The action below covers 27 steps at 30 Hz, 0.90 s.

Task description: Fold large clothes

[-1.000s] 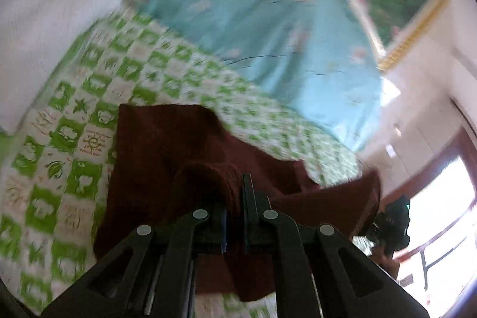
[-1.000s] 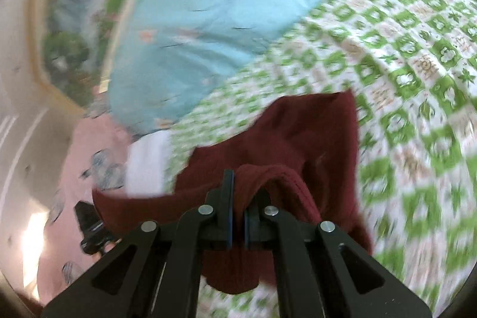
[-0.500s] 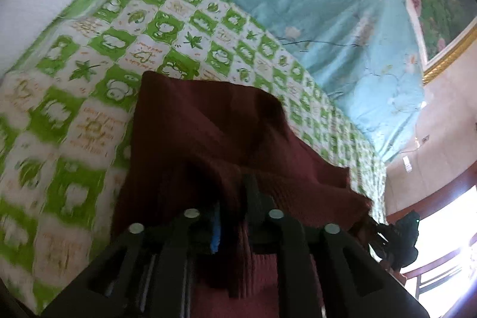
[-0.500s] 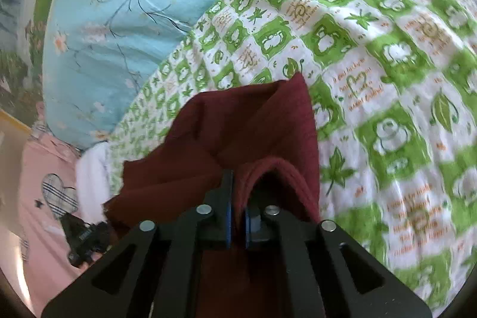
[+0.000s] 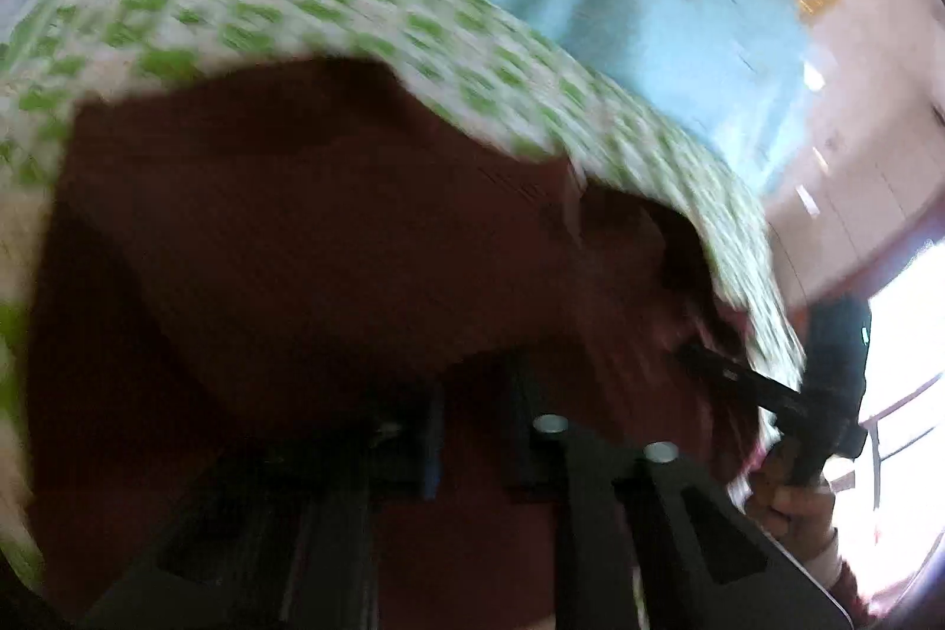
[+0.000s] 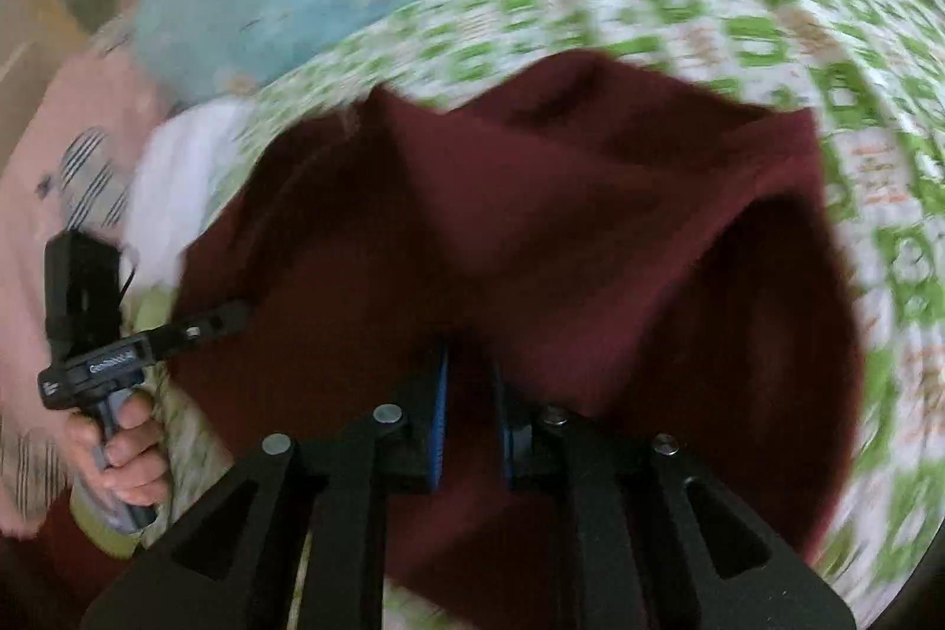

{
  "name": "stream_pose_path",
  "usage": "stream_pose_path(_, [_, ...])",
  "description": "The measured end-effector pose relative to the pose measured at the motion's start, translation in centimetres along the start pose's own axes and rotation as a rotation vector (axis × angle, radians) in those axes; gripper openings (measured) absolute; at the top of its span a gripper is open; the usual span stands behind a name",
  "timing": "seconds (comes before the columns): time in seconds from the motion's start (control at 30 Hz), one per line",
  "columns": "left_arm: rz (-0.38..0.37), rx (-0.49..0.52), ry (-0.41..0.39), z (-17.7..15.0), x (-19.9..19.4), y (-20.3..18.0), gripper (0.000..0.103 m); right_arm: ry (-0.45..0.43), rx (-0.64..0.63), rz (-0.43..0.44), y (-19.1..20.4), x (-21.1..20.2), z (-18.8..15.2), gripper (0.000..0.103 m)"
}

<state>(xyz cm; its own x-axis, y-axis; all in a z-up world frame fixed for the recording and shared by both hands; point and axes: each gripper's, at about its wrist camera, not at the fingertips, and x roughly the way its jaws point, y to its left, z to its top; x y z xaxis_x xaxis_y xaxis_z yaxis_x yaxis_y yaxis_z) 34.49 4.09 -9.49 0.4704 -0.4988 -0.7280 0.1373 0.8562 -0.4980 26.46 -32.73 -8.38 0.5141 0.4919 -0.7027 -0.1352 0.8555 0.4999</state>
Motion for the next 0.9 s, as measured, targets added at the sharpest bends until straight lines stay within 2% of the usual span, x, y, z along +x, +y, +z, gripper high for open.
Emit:
stream_pose_path(0.07, [0.028,-0.056,-0.049,2.5,-0.2,2.1,0.008,-0.062,0.068,-0.031,-2.4,-0.2,2.0,0.014])
stream_pose_path(0.13, [0.046,-0.109,-0.090,4.6,-0.4,3.9,0.008,-0.105,0.111,-0.159,-3.9,-0.3,3.7,0.014])
stream_pose_path(0.17, [0.121,-0.115,-0.121,5.6,-0.5,4.6,0.009,-0.117,0.144,-0.163,-4.8,-0.4,4.2,0.014])
stream_pose_path(0.2, [0.166,-0.125,-0.138,6.1,-0.7,5.2,0.011,-0.124,0.194,-0.141,-5.8,-0.6,4.6,0.014])
stream_pose_path(0.3, [0.172,-0.194,-0.158,6.8,-1.4,8.0,0.011,-0.141,0.238,-0.140,-6.4,-1.5,4.5,0.014])
stream_pose_path(0.4, [0.165,-0.232,-0.175,5.8,-2.9,9.4,0.015,-0.170,0.222,-0.137,-5.4,-3.1,3.6,0.015])
stream_pose_path(0.5, [0.126,-0.228,-0.199,3.2,-5.5,8.9,0.021,-0.187,0.201,-0.092,-3.3,-4.3,2.4,0.017])
stream_pose_path(0.63, [0.078,-0.202,-0.220,-1.5,-8.9,6.8,0.030,-0.176,0.149,-0.038,0.0,-4.4,0.1,0.031])
stream_pose_path(0.8, [0.021,-0.195,-0.194,-7.5,-11.1,4.1,0.041,-0.142,0.130,0.038,2.6,-4.3,-3.4,0.032])
stream_pose_path(0.9, [0.022,-0.216,-0.165,-10.9,-11.6,3.6,0.050,-0.124,0.131,0.054,3.5,-4.2,-5.3,0.032])
